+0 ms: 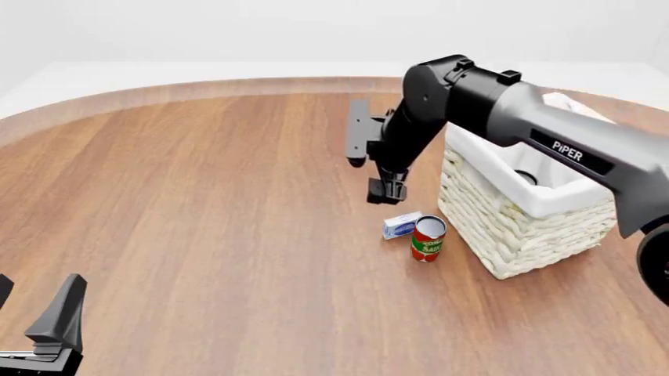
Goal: Pick up the alphabet soup and the cream cheese box, and put them in the basket.
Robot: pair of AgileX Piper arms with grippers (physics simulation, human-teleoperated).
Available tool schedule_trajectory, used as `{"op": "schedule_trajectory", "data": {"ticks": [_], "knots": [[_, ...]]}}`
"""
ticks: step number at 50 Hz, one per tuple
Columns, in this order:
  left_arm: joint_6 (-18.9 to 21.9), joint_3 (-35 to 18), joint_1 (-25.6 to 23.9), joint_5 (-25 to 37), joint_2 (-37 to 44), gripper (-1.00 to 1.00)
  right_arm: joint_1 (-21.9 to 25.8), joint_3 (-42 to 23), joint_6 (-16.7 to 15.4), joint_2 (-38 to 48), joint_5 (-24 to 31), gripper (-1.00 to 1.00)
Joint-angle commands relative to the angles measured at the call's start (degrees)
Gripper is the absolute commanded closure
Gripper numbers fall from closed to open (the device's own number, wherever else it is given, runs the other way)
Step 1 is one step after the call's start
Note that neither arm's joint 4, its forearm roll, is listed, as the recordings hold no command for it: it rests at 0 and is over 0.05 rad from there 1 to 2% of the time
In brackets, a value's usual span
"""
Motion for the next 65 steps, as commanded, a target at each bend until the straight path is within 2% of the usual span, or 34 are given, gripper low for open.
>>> {"op": "schedule_trajectory", "data": {"ticks": [1,6,8,10,12,14,24,28,32,35,36,42,46,65], "knots": [[-0.03,0.02,-0.01,-0.14,0.14,-1.0,-1.12,0.21,-1.55,1.41,-0.31,-1.0],[0.48,0.07,-0.07,-0.22,0.13,-1.0,-1.2,-0.93,-2.67,2.3,-0.79,-1.0],[-0.78,0.1,0.06,-0.21,0.22,-1.0,-0.7,-0.74,-2.63,2.39,-0.83,-1.0],[0.43,0.08,-0.06,-0.23,0.14,-1.0,-0.43,-0.51,-2.91,2.59,-1.12,-1.0],[0.42,0.09,-0.06,-0.21,0.11,-1.0,-0.86,1.2,-4.88,2.32,-2.34,-1.0],[-0.58,0.1,0.04,-0.19,0.16,-1.0,-0.08,1.35,-4.48,2.19,-2.06,-1.0],[0.44,0.08,-0.07,-0.07,-0.04,-1.0,0.53,2.6,-6.23,2.22,-2.93,-1.0],[-0.56,0.09,0.03,0.01,-0.03,-1.0,-0.92,5.0,-9.6,2.05,-4.67,-1.0],[0.39,0.07,-0.07,0.01,-0.09,-1.0,-0.29,4.66,-9.04,2.17,-4.59,-1.0],[-0.41,0.08,0.02,0.07,-0.09,-1.0,-0.71,5.12,-9.67,2.28,-4.93,-1.0],[-0.1,0.07,-0.02,0.05,-0.1,-1.0,-1.37,5.81,-10.75,2.28,-5.34,-1.0],[0.0,0.08,-0.02,0.04,-0.1,-1.0,-0.97,7.02,-10.92,2.59,-6.62,-1.0],[-0.31,0.09,0.0,0.05,-0.08,-1.0,-1.51,7.85,-12.43,2.69,-7.59,-1.0],[0.13,0.08,-0.05,-0.07,0.01,-1.0,-2.21,8.75,-13.41,4.55,-9.59,-1.0]]}}
